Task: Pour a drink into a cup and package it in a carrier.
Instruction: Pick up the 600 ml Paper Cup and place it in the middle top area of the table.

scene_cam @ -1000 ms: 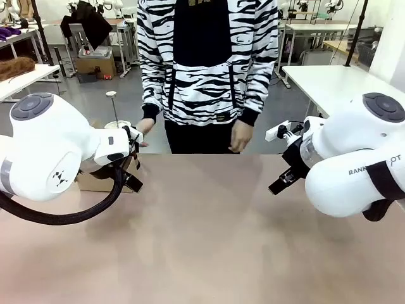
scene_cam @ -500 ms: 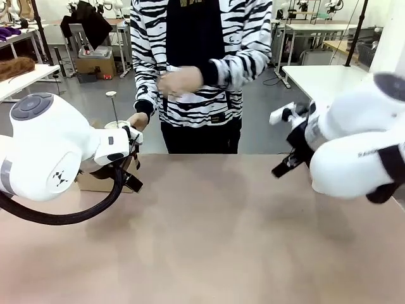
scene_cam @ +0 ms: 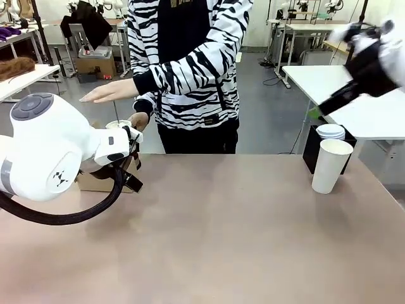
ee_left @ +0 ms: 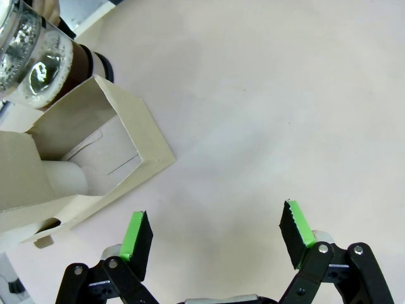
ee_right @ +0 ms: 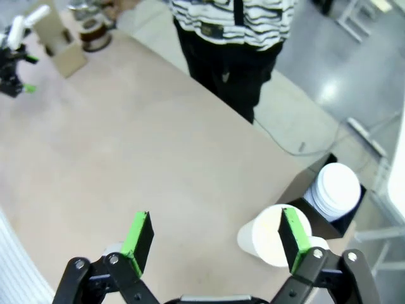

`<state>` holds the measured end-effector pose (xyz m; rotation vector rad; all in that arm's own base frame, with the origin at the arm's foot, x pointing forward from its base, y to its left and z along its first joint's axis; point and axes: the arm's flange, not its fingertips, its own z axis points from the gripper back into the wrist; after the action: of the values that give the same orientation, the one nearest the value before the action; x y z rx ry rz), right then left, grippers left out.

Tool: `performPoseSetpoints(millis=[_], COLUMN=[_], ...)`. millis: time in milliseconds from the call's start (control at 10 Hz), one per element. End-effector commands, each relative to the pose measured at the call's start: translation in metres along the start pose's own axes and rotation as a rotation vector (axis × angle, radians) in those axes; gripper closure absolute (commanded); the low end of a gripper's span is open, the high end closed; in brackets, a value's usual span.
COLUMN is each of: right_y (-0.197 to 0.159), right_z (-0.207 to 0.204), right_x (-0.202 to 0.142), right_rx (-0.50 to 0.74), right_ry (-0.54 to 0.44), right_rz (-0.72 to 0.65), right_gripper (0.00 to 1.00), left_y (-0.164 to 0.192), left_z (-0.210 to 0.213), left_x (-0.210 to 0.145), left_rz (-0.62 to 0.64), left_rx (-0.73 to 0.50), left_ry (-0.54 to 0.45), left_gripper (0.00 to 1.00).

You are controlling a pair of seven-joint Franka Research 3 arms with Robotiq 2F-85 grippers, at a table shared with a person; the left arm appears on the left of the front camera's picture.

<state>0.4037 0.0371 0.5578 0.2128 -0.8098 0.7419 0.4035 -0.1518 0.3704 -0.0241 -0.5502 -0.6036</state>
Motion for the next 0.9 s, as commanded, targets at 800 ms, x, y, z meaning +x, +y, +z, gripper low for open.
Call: performPoseSetpoints(millis=[800], right_y=[-0.077], right_z=[0.008], right_x=[-0.083], right_rx=[0.215], right_ry=[-0.154], right_rz=[0.061], right_gripper=[0.0], left_y=[0.0], left_z=[0.0], left_x=[0.0], left_rz=[0.0], left_rx=[0.0], left_ry=[0.0], left_gripper=[0.0])
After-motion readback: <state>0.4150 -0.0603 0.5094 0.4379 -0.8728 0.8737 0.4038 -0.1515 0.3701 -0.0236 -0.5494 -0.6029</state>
